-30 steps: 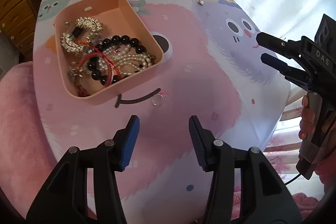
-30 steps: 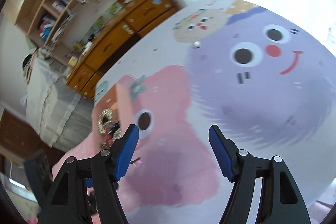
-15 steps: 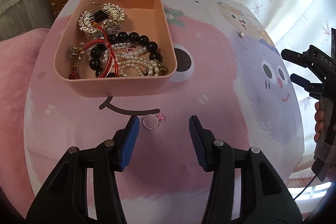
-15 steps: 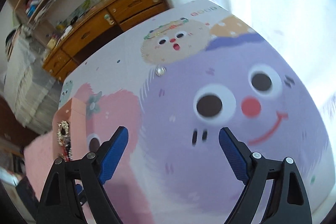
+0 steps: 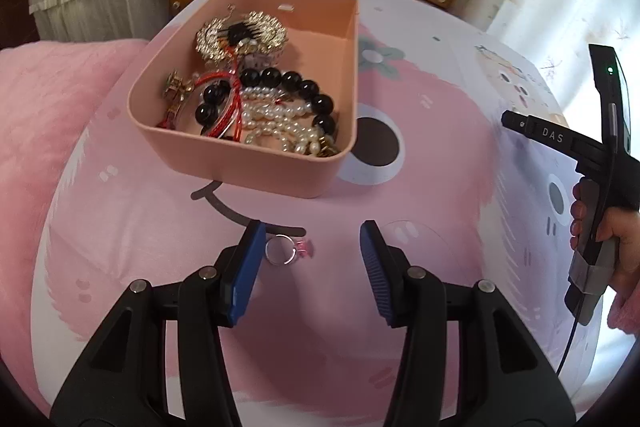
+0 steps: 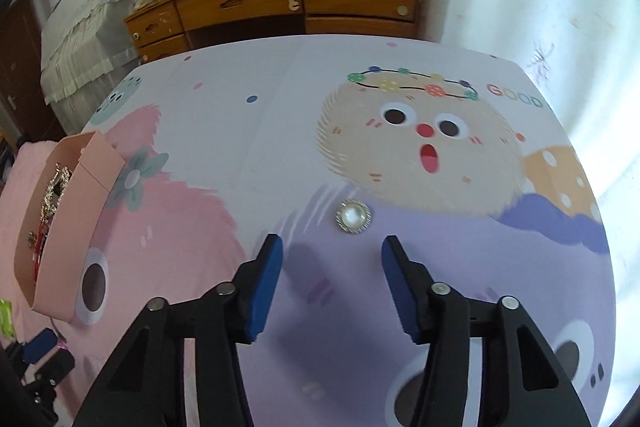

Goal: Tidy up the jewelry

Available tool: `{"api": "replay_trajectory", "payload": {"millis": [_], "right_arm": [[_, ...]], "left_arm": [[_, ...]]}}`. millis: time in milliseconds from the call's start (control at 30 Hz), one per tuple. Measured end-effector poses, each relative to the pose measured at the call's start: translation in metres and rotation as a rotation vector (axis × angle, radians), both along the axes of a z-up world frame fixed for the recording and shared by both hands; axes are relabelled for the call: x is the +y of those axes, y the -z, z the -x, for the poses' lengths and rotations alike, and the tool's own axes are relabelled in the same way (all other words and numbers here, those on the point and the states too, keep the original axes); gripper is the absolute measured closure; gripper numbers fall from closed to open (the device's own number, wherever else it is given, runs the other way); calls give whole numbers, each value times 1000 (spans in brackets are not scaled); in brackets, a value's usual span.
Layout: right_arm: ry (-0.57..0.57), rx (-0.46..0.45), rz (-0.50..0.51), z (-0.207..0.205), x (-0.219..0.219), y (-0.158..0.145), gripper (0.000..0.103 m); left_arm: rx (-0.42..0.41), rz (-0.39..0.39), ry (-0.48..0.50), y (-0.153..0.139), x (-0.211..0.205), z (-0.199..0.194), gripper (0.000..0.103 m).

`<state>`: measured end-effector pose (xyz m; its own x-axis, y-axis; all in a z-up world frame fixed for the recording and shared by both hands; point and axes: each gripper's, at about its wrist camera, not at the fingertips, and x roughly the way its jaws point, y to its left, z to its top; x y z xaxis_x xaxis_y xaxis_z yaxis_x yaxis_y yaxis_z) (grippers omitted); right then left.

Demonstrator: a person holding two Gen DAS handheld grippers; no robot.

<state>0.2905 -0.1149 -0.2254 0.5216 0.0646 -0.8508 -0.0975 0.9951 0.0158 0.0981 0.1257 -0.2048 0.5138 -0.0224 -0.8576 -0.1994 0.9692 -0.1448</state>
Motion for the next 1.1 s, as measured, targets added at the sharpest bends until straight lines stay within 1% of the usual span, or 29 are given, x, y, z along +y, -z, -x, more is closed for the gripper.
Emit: {"api": "replay_trajectory", "payload": {"millis": [67, 133, 233, 267, 333, 367, 400, 433, 500, 600, 667, 700, 767, 867, 900, 933, 1000, 1100], "right_arm": [[-12, -14, 9, -2, 6, 3, 54], [-5, -27, 22, -5, 9, 5, 65], [20, -38, 7, -6, 7, 6, 74], [32, -40, -6, -7, 4, 6, 75], [52, -42, -23, -8, 1, 6, 81], [55, -41, -26, -8, -1, 5, 84], [54, -38, -30, -9, -3, 4, 88], [52, -33, -43, -11, -4, 4, 88], [49, -25, -50, -14, -5, 3, 89], [40, -15, -47, -17, -3, 2, 89], [44, -8, -62, -17, -1, 0, 94], [45, 4, -70, -17, 1, 0, 103], [52, 11, -78, -14, 4, -1, 103], [43, 9, -69, -7, 11, -2, 103], [38, 7, -65, -3, 13, -2, 103], [36, 6, -61, 1, 16, -3, 103], [38, 1, -60, 8, 17, -6, 103], [53, -5, -85, 17, 16, -11, 103]], "left_arm": [[-4, -11, -14, 1, -1, 0, 57], [-8, -32, -10, 2, -2, -2, 58], [-10, -62, -20, 2, -4, -1, 64], [-8, -63, -29, 3, -4, -1, 66], [-2, -54, -33, 3, -1, -2, 69], [-1, -50, -30, 2, 1, -1, 74], [4, -52, -29, 2, 3, -1, 81], [8, -49, -31, 2, 6, 0, 84], [13, -18, -39, 2, 14, 3, 93], [28, 39, -65, 2, 26, 5, 100], [42, 67, -68, 3, 31, 6, 100], [53, 73, -61, 3, 32, 6, 100], [65, 83, -49, 3, 35, 6, 100], [74, 129, -45, 4, 40, 11, 100], [83, 142, -39, 4, 43, 12, 103], [91, 152, -31, 5, 46, 12, 103], [93, 162, -16, 2, 52, 16, 103], [91, 171, -12, -5, 62, 22, 103]]}}
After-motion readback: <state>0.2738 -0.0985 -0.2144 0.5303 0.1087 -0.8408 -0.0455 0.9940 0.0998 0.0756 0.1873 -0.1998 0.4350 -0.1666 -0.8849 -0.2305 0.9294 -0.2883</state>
